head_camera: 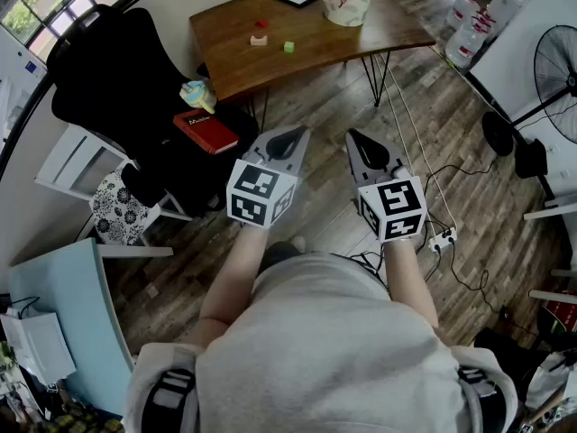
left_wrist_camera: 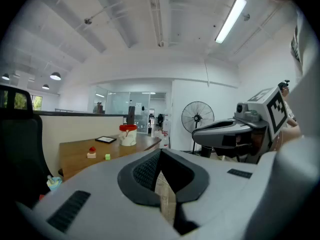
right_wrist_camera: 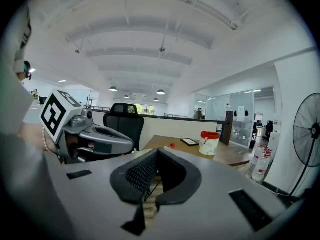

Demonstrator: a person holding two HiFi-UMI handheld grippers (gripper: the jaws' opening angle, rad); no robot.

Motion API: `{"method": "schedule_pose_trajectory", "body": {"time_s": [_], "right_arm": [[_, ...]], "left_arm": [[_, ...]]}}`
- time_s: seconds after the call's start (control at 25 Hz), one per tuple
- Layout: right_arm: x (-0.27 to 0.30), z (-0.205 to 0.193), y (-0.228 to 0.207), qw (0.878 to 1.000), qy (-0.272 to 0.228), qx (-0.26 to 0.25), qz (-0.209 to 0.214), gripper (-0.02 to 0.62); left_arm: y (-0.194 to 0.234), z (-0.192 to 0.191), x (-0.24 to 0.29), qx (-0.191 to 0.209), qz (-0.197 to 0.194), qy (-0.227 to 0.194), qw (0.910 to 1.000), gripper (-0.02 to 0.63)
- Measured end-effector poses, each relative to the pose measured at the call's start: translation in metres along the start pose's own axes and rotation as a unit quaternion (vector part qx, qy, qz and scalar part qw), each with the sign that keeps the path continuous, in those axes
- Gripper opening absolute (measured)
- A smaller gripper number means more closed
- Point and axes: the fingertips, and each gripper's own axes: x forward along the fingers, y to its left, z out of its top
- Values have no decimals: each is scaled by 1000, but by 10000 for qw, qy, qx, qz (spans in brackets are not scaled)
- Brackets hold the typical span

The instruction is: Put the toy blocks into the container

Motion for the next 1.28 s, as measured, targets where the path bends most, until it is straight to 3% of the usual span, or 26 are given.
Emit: {"method": "schedule_pose_trajectory", "body": {"time_s": [0.44,0.76,1.12,1.28], "right_arm": [[10,-6,8,9999,80,92,114,11],[18,6,13,9991,-310,283,36,11],[44,-3,26,9996,-148,220,-72,11],[47,-14,32,9994,-38,327,-144,11]], "left_arm": [[-2,-3,6,123,-361,32,9993,15],[0,-3,1,254,-724,-39,9970,17],[41,-14,-2,289,-458,-10,9985,18],[45,-20,1,197,-593,52,9980,78]]}}
